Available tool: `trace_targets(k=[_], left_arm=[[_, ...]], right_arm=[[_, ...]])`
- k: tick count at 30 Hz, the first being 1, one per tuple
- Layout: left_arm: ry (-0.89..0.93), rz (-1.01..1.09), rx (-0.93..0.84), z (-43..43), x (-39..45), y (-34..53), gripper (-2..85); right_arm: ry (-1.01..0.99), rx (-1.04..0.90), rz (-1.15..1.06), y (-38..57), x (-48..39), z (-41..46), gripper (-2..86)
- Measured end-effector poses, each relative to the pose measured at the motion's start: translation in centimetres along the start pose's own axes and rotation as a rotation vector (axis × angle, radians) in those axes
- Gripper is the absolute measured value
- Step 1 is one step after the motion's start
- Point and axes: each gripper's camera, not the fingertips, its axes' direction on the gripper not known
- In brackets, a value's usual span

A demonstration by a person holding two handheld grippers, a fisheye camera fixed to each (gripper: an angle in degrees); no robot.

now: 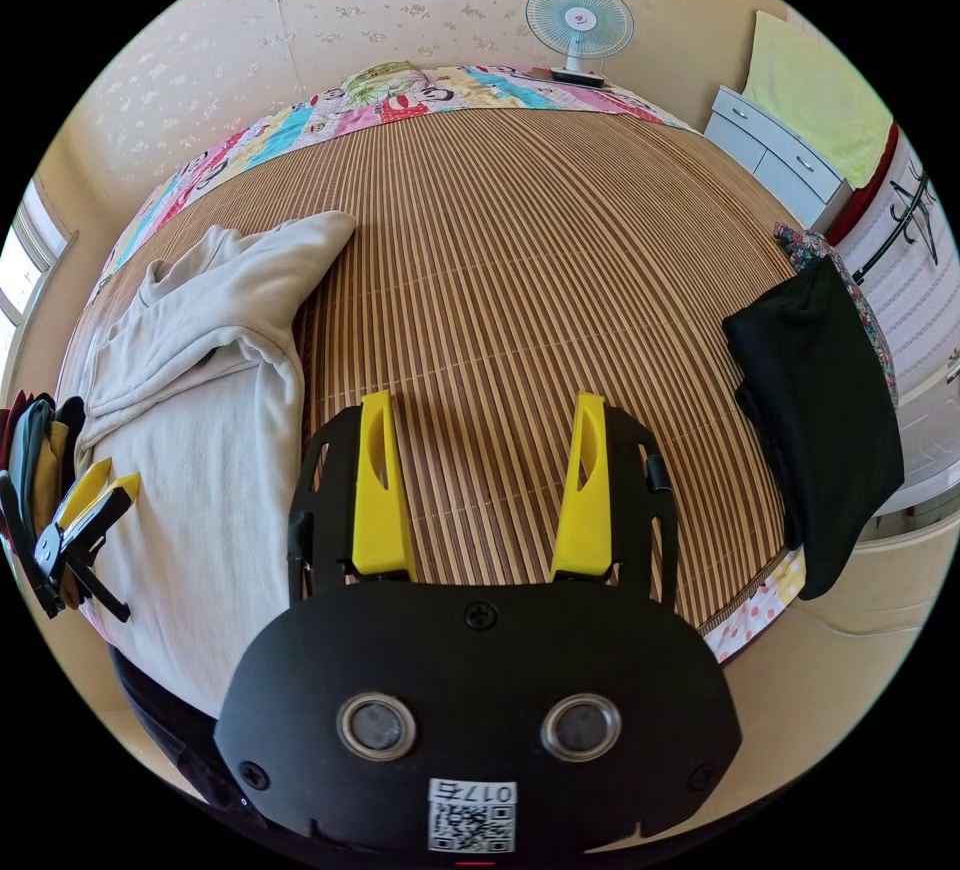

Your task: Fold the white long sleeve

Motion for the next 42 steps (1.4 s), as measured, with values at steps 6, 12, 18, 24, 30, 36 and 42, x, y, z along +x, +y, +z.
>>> trace_targets(k=[6, 12, 18, 24, 30, 36, 42], left_arm=[[0.000, 0.000, 0.000, 0.5, 0.3, 0.1, 21.7], [0.000, -0.001, 0.000, 0.9, 0.7, 0.3, 21.7], [0.001, -0.001, 0.000, 1.3, 1.2, 0.5, 21.7], [0.001, -0.001, 0.000, 1.5, 2.0, 0.7, 21.7], [0.002, -0.002, 0.000, 1.6, 2.9, 0.8, 21.8], [0.001, -0.001, -0.005, 1.6, 4.0, 0.9, 21.7], [0.022, 0.000, -0.014, 1.5, 4.9, 0.8, 22.0]], right_arm=[[0.000, 0.000, 0.000, -0.1, -0.2, 0.4, 23.6], [-0.001, 0.000, 0.001, -0.2, -0.5, 0.9, 23.6], [-0.001, 0.000, 0.001, -0.3, -1.0, 1.4, 23.6], [-0.001, 0.000, 0.002, -0.4, -1.6, 1.9, 23.6], [-0.002, 0.001, 0.002, -0.6, -2.3, 2.5, 23.6], [-0.003, 0.001, 0.003, -0.8, -3.1, 3.0, 23.6], [-0.004, 0.001, 0.004, -1.0, -3.9, 3.4, 23.6]])
